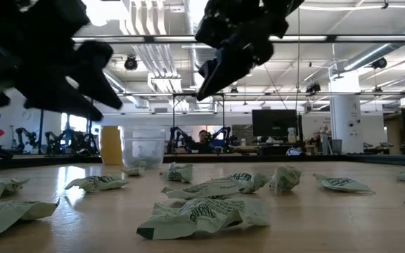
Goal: Pick and place Stevia / Truvia into bins
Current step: Put the stevia packet into the transparent container
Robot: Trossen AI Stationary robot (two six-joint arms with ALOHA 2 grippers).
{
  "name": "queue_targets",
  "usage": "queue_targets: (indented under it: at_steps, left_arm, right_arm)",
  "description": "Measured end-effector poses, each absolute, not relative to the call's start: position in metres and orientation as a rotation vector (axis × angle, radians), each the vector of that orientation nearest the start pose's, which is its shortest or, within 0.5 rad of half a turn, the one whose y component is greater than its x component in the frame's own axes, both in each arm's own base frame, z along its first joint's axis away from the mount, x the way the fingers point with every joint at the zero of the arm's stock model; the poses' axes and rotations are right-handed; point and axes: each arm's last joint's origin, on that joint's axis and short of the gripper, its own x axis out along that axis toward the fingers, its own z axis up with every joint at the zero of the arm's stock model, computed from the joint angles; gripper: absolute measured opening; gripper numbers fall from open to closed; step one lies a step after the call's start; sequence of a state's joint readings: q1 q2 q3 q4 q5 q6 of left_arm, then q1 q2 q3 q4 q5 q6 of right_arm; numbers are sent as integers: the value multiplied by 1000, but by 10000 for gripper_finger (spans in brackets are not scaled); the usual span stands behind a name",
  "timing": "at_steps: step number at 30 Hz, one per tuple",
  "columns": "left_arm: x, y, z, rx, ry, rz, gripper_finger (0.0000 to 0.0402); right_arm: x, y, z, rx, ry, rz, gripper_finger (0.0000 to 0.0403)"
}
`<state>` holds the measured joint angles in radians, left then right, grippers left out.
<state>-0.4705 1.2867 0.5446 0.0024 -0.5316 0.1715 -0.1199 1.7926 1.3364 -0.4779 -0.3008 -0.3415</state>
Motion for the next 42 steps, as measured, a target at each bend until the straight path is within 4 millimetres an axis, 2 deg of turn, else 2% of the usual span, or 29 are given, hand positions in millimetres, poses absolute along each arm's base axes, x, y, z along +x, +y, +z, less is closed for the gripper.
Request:
queue_targets:
  at_steps: [5,14,19,26,36,42]
  left_arm:
    - [238,-82,161,531,784,41,192]
    - [264,-60,152,413,920,-17,178]
    - [270,-50,148,311,981,-40,167]
    - [272,-47,148,267,981,-55,166]
    - [273,-46,139,283,1002,-19,166]
    - [276,-47,132,303,1027,4,162]
  right_arm:
    - [363,-18,226,-103,916,351,135]
    - [334,7,219,-65,945,379,123]
    - [319,15,215,-61,907,390,120]
    - [300,17,213,-41,835,377,117]
    - [280,17,209,-43,765,369,113]
    - [274,18,213,-48,738,370,109]
